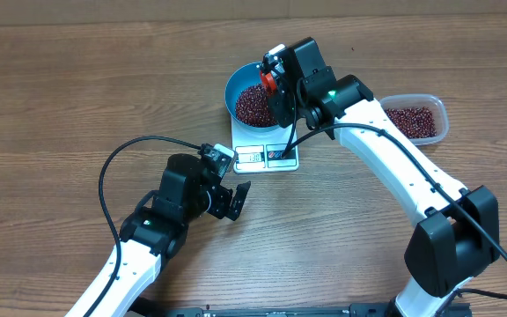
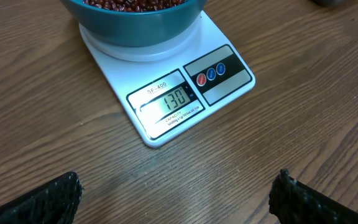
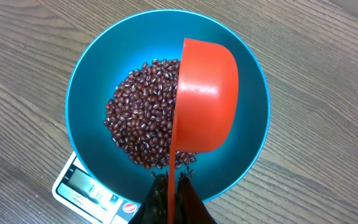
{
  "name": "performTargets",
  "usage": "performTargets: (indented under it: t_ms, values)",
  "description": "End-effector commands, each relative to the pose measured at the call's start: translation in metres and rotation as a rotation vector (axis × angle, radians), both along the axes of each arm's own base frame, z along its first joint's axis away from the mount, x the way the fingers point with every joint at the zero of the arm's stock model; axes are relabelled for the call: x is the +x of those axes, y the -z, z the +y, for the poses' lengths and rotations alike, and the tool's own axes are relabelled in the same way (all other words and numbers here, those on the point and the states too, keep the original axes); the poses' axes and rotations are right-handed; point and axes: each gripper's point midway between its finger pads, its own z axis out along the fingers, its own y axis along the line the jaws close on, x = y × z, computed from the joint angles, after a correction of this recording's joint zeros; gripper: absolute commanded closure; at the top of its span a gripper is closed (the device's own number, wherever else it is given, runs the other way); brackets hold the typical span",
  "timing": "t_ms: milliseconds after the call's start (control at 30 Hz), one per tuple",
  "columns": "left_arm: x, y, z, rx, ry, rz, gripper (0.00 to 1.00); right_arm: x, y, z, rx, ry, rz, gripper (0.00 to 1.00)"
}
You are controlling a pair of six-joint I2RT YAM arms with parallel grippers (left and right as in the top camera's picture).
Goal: Scoop item into bowl and weigh 150g on scale
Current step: 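Tip the red scoop and shake beans into the teal bowl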
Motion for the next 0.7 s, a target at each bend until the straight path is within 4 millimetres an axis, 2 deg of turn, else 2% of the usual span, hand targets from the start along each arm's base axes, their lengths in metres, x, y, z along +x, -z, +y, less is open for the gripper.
performTargets:
  t_ms: [0, 667]
  values:
    - [-0.0003, -0.0012, -0.0039, -0.013, 0.009, 0.003, 0.00, 0.0051, -0.0105, 0.0042, -0.010, -0.028, -0.039, 0.96]
    - [-0.0003, -0.0012, -0.0039, -0.013, 0.009, 0.003, 0.00, 0.0055, -0.0109, 0.0043, -0.056, -0.099, -0.067, 0.96]
